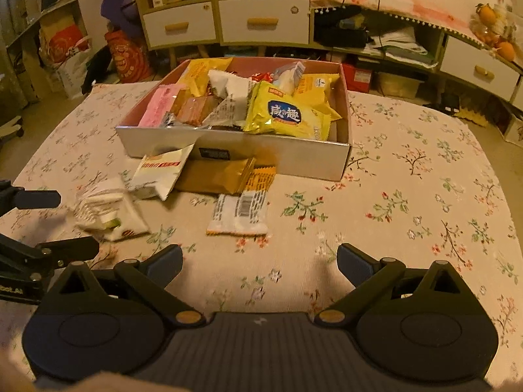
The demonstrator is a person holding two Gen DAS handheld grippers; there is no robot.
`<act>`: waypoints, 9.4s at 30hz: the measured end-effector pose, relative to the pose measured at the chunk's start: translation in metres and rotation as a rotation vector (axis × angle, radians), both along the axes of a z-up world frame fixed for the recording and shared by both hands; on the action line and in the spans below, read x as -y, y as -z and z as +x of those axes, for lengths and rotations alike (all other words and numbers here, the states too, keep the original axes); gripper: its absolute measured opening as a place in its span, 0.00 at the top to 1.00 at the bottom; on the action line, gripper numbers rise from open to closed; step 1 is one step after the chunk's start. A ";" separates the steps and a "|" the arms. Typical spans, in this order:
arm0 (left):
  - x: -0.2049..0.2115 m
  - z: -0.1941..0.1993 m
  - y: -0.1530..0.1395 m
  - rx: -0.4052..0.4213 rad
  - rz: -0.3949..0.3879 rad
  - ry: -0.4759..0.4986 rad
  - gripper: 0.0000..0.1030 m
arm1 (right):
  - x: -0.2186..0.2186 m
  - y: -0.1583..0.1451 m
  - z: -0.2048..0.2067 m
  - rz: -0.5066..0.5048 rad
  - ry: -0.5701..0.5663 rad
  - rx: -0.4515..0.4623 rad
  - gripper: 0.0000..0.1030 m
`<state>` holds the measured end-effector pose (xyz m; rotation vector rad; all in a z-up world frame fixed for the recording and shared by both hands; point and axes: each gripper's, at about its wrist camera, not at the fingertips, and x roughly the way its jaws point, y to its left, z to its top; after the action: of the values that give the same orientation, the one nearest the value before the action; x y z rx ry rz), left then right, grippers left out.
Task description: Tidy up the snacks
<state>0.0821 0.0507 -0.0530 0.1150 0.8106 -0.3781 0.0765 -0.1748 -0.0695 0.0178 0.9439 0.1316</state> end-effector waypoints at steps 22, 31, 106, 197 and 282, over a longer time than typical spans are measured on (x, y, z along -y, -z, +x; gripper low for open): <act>0.002 0.024 0.020 0.001 -0.053 -0.039 0.14 | -0.019 0.018 0.020 -0.038 -0.009 0.036 0.30; 0.004 0.023 0.018 0.009 -0.109 -0.060 0.38 | -0.020 0.015 0.021 -0.033 -0.032 0.046 0.57; 0.035 0.073 -0.047 0.116 -0.017 -0.126 0.47 | 0.004 -0.061 0.067 0.224 0.055 0.072 0.69; 0.013 0.014 -0.015 0.031 -0.028 -0.213 0.10 | 0.032 -0.026 0.009 0.162 0.196 0.030 0.10; 0.000 0.018 0.020 -0.009 0.078 -0.155 0.51 | -0.030 0.003 0.011 0.118 -0.129 -0.071 0.80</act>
<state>0.1001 0.0508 -0.0730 0.1219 0.8375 -0.2011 0.0880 -0.1449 -0.0729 0.0707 1.0077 0.3074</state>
